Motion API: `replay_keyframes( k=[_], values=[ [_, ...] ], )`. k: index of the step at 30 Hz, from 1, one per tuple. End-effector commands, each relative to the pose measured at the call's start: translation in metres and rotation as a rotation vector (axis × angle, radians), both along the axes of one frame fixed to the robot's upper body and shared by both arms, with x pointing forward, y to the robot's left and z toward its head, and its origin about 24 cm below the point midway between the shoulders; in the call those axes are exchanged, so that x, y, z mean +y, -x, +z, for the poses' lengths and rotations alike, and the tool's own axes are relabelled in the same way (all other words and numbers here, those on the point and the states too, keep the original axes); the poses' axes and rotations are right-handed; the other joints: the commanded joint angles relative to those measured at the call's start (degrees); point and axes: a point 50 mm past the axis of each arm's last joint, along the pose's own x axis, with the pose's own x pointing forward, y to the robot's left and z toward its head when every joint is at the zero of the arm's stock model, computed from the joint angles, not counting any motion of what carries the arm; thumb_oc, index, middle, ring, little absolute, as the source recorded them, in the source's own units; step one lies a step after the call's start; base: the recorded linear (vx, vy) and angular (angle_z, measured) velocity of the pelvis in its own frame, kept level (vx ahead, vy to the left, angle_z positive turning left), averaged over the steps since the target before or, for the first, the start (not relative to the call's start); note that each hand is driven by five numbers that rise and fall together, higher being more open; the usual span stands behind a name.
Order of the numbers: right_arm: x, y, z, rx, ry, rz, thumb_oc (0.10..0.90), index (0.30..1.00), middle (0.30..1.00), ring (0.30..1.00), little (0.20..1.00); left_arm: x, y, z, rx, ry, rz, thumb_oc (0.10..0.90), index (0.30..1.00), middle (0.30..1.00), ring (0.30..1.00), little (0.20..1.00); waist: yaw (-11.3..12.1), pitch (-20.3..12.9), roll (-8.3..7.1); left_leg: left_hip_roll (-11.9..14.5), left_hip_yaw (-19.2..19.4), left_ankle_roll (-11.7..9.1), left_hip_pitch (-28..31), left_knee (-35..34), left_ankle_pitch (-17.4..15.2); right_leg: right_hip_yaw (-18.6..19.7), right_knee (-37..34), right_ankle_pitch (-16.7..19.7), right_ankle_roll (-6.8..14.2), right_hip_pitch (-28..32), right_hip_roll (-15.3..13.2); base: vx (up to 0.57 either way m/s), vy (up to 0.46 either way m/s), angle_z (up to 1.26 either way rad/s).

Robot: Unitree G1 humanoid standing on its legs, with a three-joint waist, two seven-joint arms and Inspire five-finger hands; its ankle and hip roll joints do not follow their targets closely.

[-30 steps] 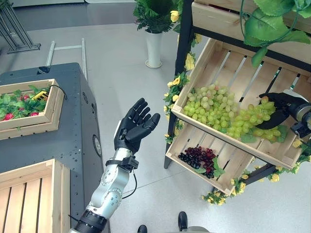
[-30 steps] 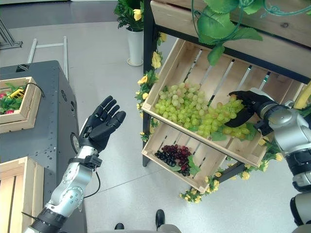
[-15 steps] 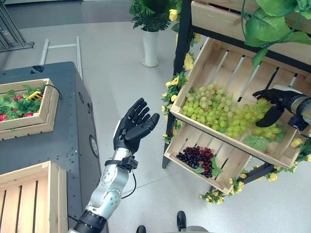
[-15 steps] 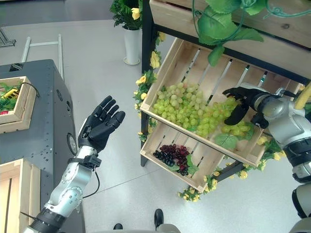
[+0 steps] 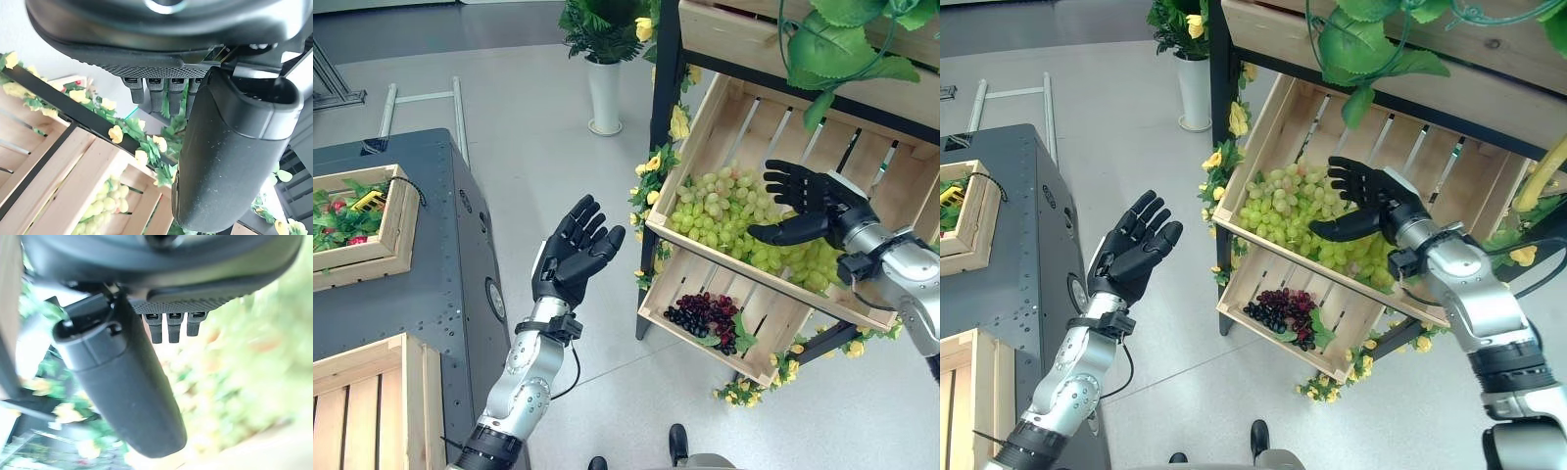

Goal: Pick up the fruits from the basket on one side to the basket on the other side

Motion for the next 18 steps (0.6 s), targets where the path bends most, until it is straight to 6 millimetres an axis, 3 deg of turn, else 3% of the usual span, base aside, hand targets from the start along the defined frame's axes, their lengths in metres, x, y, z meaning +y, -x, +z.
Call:
replay_keyframes(
  k=[1,7,12,14,16,18],
  values=[
    [0.018,0.008,0.053,-0.298,-0.205,0.123,0.800,0.900,0.900,0.900,0.900,-0.004,-0.005,0.037,-0.228,-0.011,-0.031,0.800,0.900,0.900,0.900,0.900,1.0,-4.5,0.79,-0.1,0.3,0.8,-3.7,0.1,1.1,-1.5,0.1,-1.5,0.1,5.0,0.3,0.00,0.000,0.00],
    [0.046,0.030,0.053,-0.404,-0.481,0.330,0.800,0.900,0.900,0.900,0.900,-0.007,-0.002,0.031,-0.219,0.005,-0.024,0.800,0.900,0.900,0.900,0.900,0.9,-4.9,1.88,0.1,0.4,0.6,-3.6,0.1,0.9,-1.8,0.1,-2.1,0.0,5.2,0.2,0.00,0.000,0.00],
    [0.074,0.045,0.039,-0.364,-0.714,0.535,0.800,0.900,0.900,0.900,0.900,-0.011,0.000,0.028,-0.204,0.040,-0.020,0.800,0.900,0.900,0.900,0.900,1.0,-5.1,2.66,0.1,0.2,0.5,-3.8,0.1,1.0,-1.9,0.1,-2.4,0.0,5.2,0.2,0.00,0.000,0.00],
    [0.089,0.048,0.025,-0.292,-0.786,0.615,0.800,0.900,0.900,0.900,0.900,-0.015,-0.001,0.027,-0.191,0.062,-0.030,0.800,0.900,0.900,0.900,0.900,1.3,-5.2,2.83,0.0,0.0,0.5,-3.8,0.1,1.1,-2.2,0.1,-2.5,0.0,5.2,0.1,0.00,0.000,0.00],
    [0.112,0.055,-0.007,-0.143,-0.803,0.707,0.800,0.900,0.900,0.900,0.900,-0.020,0.001,0.020,-0.154,0.097,-0.049,0.800,0.900,0.900,0.900,0.900,1.8,-5.1,3.06,0.0,-0.4,0.5,-3.8,0.1,1.1,-2.8,0.1,-2.8,0.0,5.4,-0.1,-0.02,-0.036,0.01],
    [0.123,0.061,-0.028,-0.058,-0.805,0.741,0.800,0.900,0.900,0.900,0.900,-0.025,0.004,0.014,-0.139,0.097,-0.076,0.800,0.900,0.900,0.900,0.900,2.1,-5.1,3.12,0.0,-0.6,0.5,-4.1,0.1,1.4,-3.2,0.1,-2.8,-0.1,5.3,-0.2,-0.03,-0.038,0.04]
  ],
)
